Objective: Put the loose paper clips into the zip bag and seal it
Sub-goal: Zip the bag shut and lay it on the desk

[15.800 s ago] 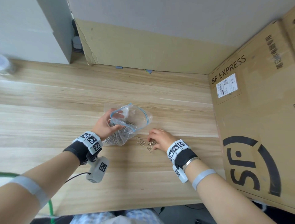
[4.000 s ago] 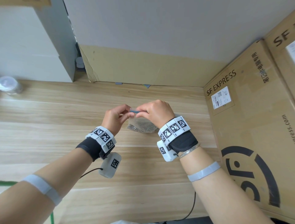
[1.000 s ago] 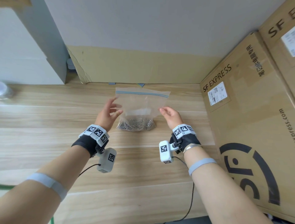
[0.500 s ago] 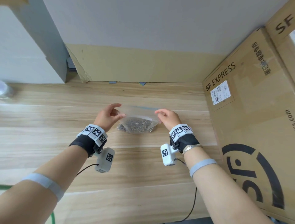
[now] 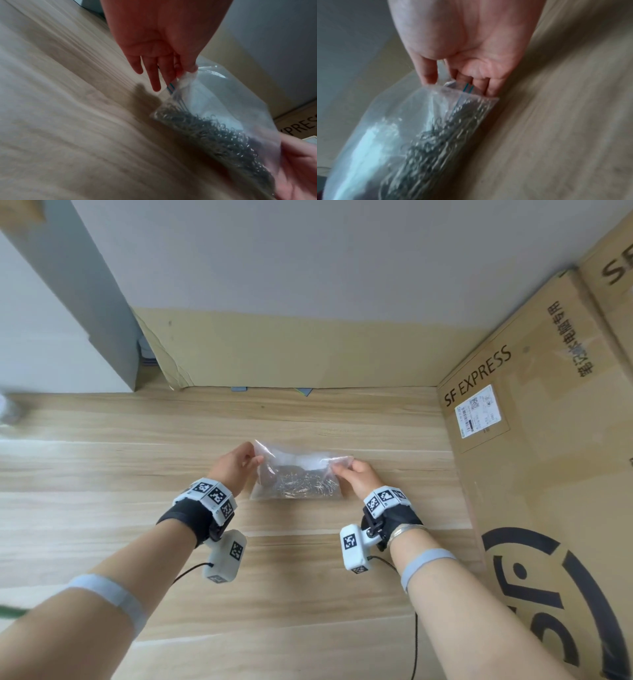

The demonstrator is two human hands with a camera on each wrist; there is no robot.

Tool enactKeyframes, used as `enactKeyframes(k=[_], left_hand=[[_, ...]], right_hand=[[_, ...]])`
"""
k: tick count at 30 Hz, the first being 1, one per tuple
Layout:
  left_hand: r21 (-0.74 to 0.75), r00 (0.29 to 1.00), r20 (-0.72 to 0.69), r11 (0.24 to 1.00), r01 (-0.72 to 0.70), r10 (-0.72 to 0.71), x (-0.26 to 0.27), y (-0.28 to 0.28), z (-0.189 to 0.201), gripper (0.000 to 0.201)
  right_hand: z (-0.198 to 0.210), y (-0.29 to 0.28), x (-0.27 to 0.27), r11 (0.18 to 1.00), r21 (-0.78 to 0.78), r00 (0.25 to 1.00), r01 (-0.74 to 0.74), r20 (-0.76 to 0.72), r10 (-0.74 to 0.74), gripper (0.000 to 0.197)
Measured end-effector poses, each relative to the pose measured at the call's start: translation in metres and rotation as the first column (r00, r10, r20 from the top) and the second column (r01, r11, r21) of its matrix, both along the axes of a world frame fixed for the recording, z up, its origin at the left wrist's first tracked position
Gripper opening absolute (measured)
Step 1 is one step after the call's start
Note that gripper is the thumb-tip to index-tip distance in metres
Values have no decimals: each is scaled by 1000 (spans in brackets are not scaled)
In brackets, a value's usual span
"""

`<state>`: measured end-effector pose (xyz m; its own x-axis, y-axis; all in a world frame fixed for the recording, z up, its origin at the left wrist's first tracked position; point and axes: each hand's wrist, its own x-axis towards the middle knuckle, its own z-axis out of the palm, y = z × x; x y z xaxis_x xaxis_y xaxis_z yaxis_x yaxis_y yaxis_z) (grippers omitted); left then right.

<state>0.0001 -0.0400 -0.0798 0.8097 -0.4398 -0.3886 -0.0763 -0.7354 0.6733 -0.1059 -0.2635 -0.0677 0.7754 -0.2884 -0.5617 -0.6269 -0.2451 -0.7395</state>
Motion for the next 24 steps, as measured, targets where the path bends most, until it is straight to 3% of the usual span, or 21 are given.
enactKeyframes(k=[3,7,11,17,24], left_hand=[[3,999,-32,999,-37,37,6,-13,-3,20],[-117,975,-137,974,-192,175,23,-31,-8,17],[-128,955,-127,951,-282,266,48,-54,-4,23],[-148,919,-211,919,-367,333,86,-80,-9,18],[41,956,-30,956,-291,293,102,-94,-21,25]], right_hand=[[-6,-1,13,998,-5,997,59,40,-59,38],[-14,-9,40,989,-34,984,146,106,-141,34],[-23,-22,71,967,-118,966,225,155,-206,33],[-32,-42,112,946,-181,948,268,228,-225,28],[-50,-55,132,923,-285,959,260,189,-212,20]])
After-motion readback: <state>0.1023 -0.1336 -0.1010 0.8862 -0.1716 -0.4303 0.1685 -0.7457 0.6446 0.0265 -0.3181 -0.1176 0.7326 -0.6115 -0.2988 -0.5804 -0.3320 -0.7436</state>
